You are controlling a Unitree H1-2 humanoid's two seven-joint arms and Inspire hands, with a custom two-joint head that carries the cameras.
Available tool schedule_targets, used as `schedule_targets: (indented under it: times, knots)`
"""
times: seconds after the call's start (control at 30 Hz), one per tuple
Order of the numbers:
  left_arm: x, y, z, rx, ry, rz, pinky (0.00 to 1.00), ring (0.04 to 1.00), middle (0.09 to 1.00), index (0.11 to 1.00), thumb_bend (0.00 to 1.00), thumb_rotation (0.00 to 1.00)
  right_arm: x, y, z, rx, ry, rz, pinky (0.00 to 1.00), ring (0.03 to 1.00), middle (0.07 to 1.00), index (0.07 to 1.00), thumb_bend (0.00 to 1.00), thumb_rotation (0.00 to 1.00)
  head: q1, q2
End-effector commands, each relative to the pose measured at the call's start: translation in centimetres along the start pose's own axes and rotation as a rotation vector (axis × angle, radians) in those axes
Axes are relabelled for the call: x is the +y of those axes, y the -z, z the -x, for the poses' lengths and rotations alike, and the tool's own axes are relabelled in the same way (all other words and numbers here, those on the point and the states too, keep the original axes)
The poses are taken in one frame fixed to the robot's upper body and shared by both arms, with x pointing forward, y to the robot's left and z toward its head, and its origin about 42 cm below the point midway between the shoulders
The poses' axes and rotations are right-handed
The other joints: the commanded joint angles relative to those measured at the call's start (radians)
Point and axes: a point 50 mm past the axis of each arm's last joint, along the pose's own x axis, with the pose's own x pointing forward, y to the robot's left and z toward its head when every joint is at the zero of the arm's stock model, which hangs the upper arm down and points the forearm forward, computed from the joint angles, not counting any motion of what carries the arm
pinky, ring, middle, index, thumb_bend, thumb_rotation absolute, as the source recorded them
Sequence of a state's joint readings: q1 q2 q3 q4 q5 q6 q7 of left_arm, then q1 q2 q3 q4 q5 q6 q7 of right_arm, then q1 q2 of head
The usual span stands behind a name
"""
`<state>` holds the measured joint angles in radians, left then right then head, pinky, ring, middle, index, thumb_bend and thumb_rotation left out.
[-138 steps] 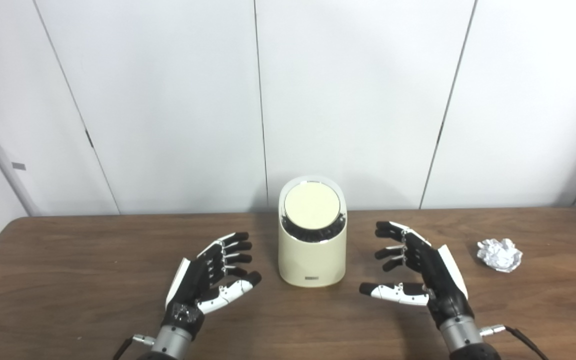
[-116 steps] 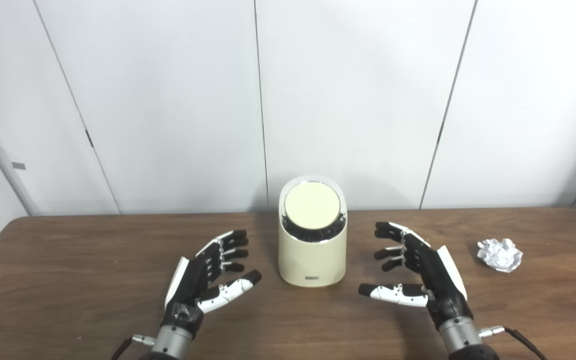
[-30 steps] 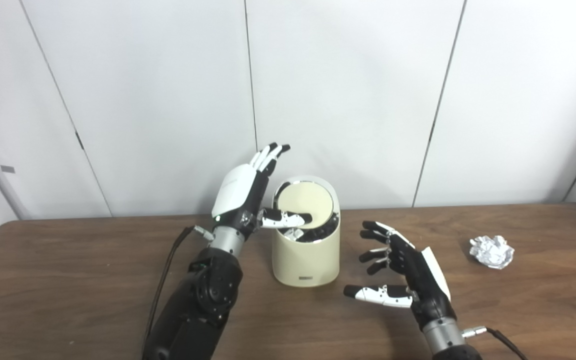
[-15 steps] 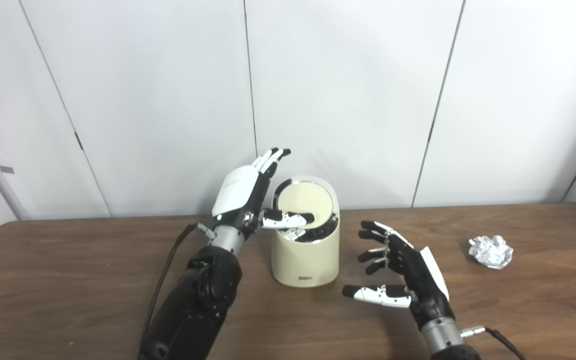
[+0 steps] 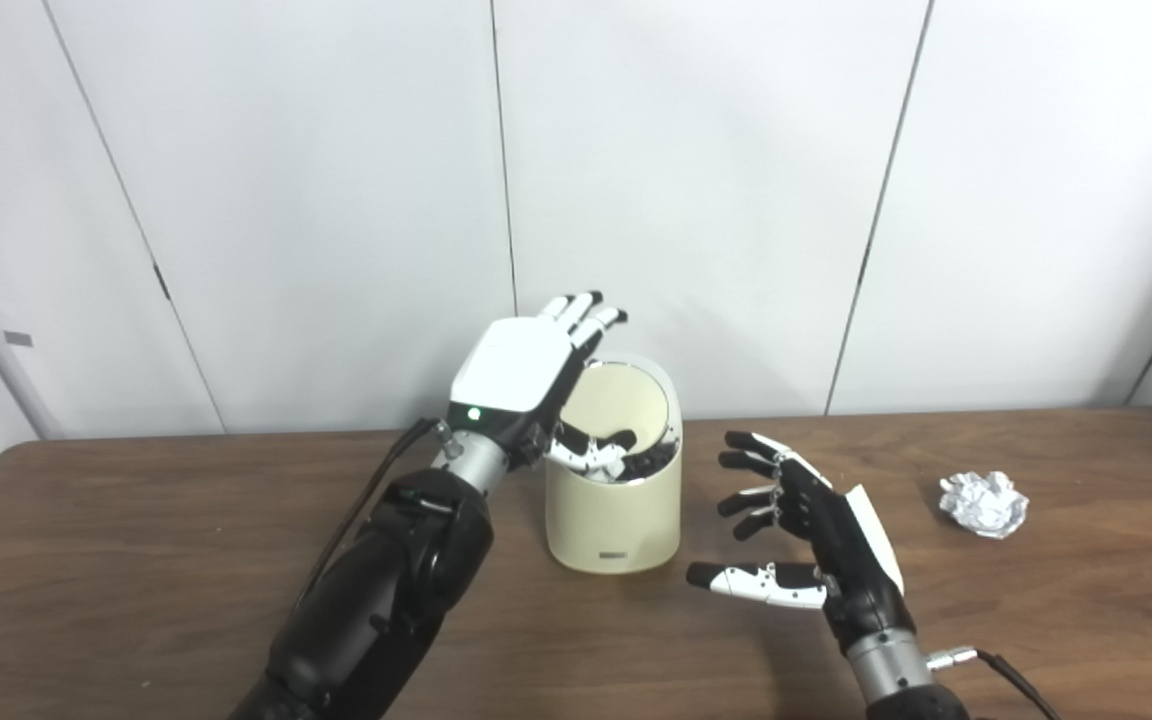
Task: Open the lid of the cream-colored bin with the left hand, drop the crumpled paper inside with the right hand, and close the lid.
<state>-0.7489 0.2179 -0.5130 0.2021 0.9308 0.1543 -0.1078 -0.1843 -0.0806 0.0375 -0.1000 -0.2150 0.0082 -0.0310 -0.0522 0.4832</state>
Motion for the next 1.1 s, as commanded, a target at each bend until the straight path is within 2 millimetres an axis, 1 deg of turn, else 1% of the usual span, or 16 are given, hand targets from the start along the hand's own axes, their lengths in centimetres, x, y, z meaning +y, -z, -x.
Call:
schedule_targets:
  times: [0.0, 0.07, 0.17, 0.33, 0.37, 0.4, 0.43, 0.47, 0.5, 0.57, 0.67, 0.73, 0.83, 0.93, 0.97, 1.07]
  knots:
    - [0.2, 1.0, -0.1, 0.025, 0.073, -0.093, 0.76, 0.938, 0.977, 0.935, 0.94, 0.00, -0.4, -1.7, -0.8, -0.067, 0.017, -0.004, 0.47, 0.592, 0.770, 0.801, 0.79, 0.07, 0.000, 0.001]
    - [0.2, 1.1, 0.0, 0.027, 0.086, -0.106, 0.74, 0.927, 0.968, 0.925, 0.94, 0.00, -0.4, -1.6, -0.8, -0.067, 0.016, -0.004, 0.47, 0.593, 0.771, 0.801, 0.79, 0.07, 0.002, 0.000]
    - [0.3, 1.1, 0.1, 0.027, 0.087, -0.109, 0.73, 0.928, 0.967, 0.926, 0.93, 0.00, -0.4, -1.6, -0.8, -0.066, 0.016, -0.004, 0.47, 0.590, 0.770, 0.799, 0.79, 0.06, 0.004, -0.001]
    - [0.7, 1.3, 0.2, 0.030, 0.025, -0.052, 0.74, 0.906, 0.940, 0.915, 0.93, 0.00, -0.4, -1.5, -0.8, -0.065, 0.010, -0.002, 0.47, 0.593, 0.773, 0.801, 0.79, 0.07, 0.008, -0.005]
    - [0.7, 1.3, 0.2, 0.034, 0.015, -0.042, 0.74, 0.901, 0.934, 0.915, 0.92, 0.00, -0.4, -1.4, -0.8, -0.065, 0.010, -0.002, 0.47, 0.593, 0.773, 0.801, 0.79, 0.08, 0.008, -0.005]
    - [0.7, 1.3, 0.2, 0.040, 0.003, -0.023, 0.73, 0.902, 0.936, 0.928, 0.89, 0.02, -0.4, -1.4, -0.8, -0.064, 0.010, -0.003, 0.47, 0.594, 0.773, 0.800, 0.79, 0.08, 0.008, -0.005]
    - [0.8, 1.3, 0.3, 0.046, -0.019, 0.005, 0.73, 0.898, 0.929, 0.923, 0.89, 0.02, -0.4, -1.4, -0.8, -0.063, 0.009, -0.003, 0.47, 0.594, 0.773, 0.800, 0.79, 0.08, 0.009, -0.006]
    - [0.8, 1.3, 0.3, 0.050, -0.035, 0.024, 0.71, 0.882, 0.916, 0.919, 0.86, 0.03, -0.4, -1.4, -0.8, -0.062, 0.008, -0.002, 0.47, 0.596, 0.774, 0.800, 0.79, 0.08, 0.009, -0.006]
    - [0.8, 1.4, 0.4, 0.057, -0.077, 0.067, 0.70, 0.874, 0.910, 0.917, 0.85, 0.04, -0.4, -1.4, -0.8, -0.060, 0.008, -0.001, 0.47, 0.596, 0.775, 0.801, 0.79, 0.08, 0.010, -0.006]
    - [0.8, 1.6, 0.4, 0.070, -0.137, 0.121, 0.62, 0.819, 0.881, 0.898, 0.76, 0.03, -0.5, -1.4, -0.8, -0.058, 0.006, 0.000, 0.48, 0.599, 0.778, 0.801, 0.78, 0.09, 0.011, -0.006]
    - [0.9, 1.9, 0.6, 0.086, -0.229, 0.220, 0.59, 0.782, 0.862, 0.890, 0.72, 0.06, -0.5, -1.3, -0.7, -0.056, 0.006, 0.001, 0.49, 0.603, 0.779, 0.803, 0.78, 0.09, 0.012, -0.006]
    - [1.0, 2.1, 0.8, 0.099, -0.297, 0.313, 0.60, 0.783, 0.867, 0.895, 0.70, 0.10, -0.5, -1.4, -0.7, -0.054, 0.006, 0.000, 0.49, 0.606, 0.779, 0.804, 0.78, 0.09, 0.011, -0.005]
    - [1.3, 2.5, 1.1, 0.108, -0.394, 0.430, 0.61, 0.803, 0.869, 0.899, 0.71, 0.12, -0.6, -1.4, -0.6, -0.053, 0.007, 0.000, 0.49, 0.604, 0.779, 0.803, 0.78, 0.09, 0.014, -0.004]
    - [1.7, 3.0, 1.5, 0.131, -0.462, 0.543, 0.69, 0.844, 0.889, 0.925, 0.68, 0.18, -0.6, -1.3, -0.6, -0.051, 0.005, 0.005, 0.49, 0.603, 0.777, 0.802, 0.78, 0.09, 0.016, -0.004]
    - [1.8, 3.0, 1.6, 0.140, -0.478, 0.580, 0.72, 0.851, 0.889, 0.931, 0.68, 0.18, -0.6, -1.3, -0.6, -0.049, 0.004, 0.005, 0.49, 0.604, 0.776, 0.802, 0.77, 0.09, 0.016, -0.004]
    - [2.2, 3.2, 2.3, 0.155, -0.525, 0.692, 0.69, 0.847, 0.897, 0.934, 0.69, 0.17, -0.7, -1.3, -0.6, -0.047, 0.005, 0.005, 0.49, 0.606, 0.775, 0.802, 0.77, 0.09, 0.017, -0.002]
